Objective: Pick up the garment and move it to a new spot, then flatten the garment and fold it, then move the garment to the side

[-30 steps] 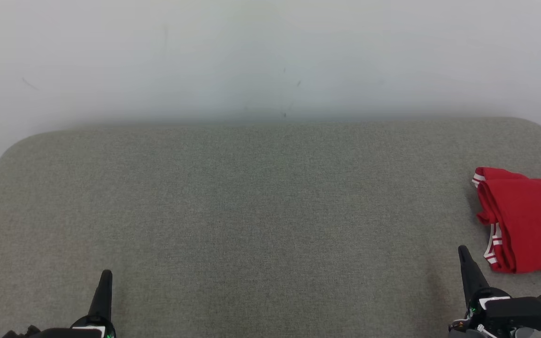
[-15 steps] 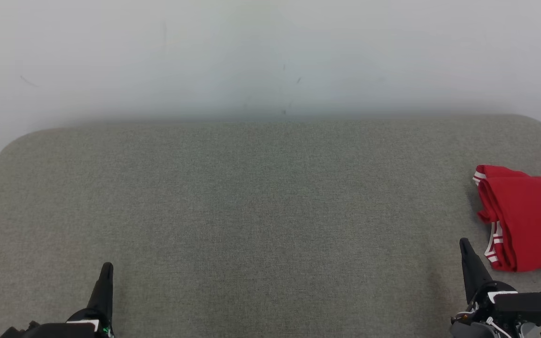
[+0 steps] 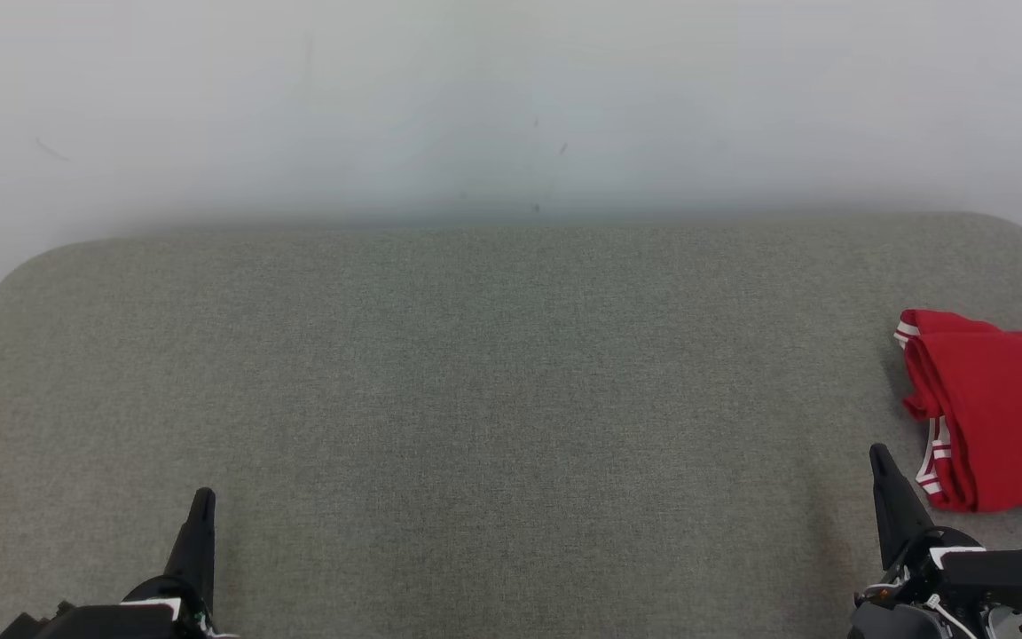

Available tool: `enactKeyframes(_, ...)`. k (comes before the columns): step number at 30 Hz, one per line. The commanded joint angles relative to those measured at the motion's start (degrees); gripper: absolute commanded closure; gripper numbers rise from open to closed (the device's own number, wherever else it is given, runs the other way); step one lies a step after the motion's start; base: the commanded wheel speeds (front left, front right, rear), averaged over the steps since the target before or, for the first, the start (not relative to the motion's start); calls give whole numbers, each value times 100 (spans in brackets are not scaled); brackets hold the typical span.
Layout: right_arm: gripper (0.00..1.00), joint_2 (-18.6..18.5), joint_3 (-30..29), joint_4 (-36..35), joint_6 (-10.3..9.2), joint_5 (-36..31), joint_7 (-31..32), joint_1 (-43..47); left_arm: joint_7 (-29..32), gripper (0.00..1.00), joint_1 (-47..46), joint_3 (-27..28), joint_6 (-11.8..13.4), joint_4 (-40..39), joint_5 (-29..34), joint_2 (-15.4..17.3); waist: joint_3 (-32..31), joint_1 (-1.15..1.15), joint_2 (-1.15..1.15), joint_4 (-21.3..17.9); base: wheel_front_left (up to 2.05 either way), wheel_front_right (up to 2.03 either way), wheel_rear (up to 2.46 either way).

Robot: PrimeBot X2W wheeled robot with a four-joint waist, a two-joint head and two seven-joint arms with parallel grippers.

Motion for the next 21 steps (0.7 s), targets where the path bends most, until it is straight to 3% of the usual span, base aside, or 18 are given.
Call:
enactKeyframes(1, 100, 10, -9, -8, 4, 5, 19, -43, 4, 100, -63, 18, 8, -22, -27, 15, 0, 0, -1, 0, 0, 0, 0)
enactKeyframes(21, 100, 11, -8, -8, 4, 6, 18, -42, 3, 100, -61, 18, 8, -22, -28, 15, 0, 0, -1, 0, 0, 0, 0)
